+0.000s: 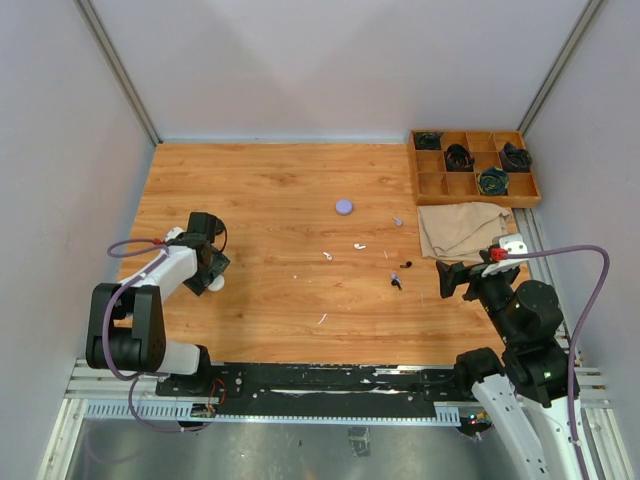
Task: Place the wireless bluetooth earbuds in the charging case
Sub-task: Pick up the charging case at the center of the board.
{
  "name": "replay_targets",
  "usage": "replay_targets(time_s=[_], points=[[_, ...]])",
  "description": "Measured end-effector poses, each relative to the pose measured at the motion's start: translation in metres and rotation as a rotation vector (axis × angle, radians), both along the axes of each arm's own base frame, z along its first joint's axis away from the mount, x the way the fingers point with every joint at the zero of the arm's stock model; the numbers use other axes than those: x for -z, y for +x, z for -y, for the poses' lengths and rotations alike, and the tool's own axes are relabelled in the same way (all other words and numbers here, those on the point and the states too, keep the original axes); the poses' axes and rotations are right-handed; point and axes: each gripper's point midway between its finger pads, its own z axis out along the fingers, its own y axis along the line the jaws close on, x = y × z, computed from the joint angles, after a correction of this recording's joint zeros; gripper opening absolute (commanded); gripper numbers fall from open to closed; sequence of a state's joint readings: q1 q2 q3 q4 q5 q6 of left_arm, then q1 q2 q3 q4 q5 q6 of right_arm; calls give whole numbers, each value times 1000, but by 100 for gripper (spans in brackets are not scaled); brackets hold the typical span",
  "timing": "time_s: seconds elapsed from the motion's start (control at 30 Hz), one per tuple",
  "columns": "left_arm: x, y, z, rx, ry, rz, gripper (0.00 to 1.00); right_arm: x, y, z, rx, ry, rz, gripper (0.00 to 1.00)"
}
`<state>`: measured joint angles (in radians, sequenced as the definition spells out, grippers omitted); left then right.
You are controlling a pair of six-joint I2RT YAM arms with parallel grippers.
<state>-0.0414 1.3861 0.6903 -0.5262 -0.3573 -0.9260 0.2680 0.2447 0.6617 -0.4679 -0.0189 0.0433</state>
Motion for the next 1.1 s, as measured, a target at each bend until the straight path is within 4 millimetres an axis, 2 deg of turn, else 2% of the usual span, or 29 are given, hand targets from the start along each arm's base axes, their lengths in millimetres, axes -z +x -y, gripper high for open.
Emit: replay_targets(time_s=[0.27, 0.53, 0.67, 0.8, 0.93, 1.1], points=[[-1, 3, 3, 3, -18, 19, 54, 0, -1, -5, -28, 3, -4, 99], [-5, 1, 24, 37, -133, 91, 46, 13, 0, -29, -152, 19, -80, 99], [-14, 2, 42, 60, -221, 163, 45, 23, 0, -50, -256, 44, -159, 99], [-30, 11, 65, 103, -306, 245, 45, 27, 1, -66, -336, 81, -203, 99], [-50, 21, 94, 147, -397, 331, 46, 28, 5, -83, -398, 132, -197, 99], [-72, 27, 136, 200, -511, 414, 46, 43, 8, -114, -484, 151, -233, 99]])
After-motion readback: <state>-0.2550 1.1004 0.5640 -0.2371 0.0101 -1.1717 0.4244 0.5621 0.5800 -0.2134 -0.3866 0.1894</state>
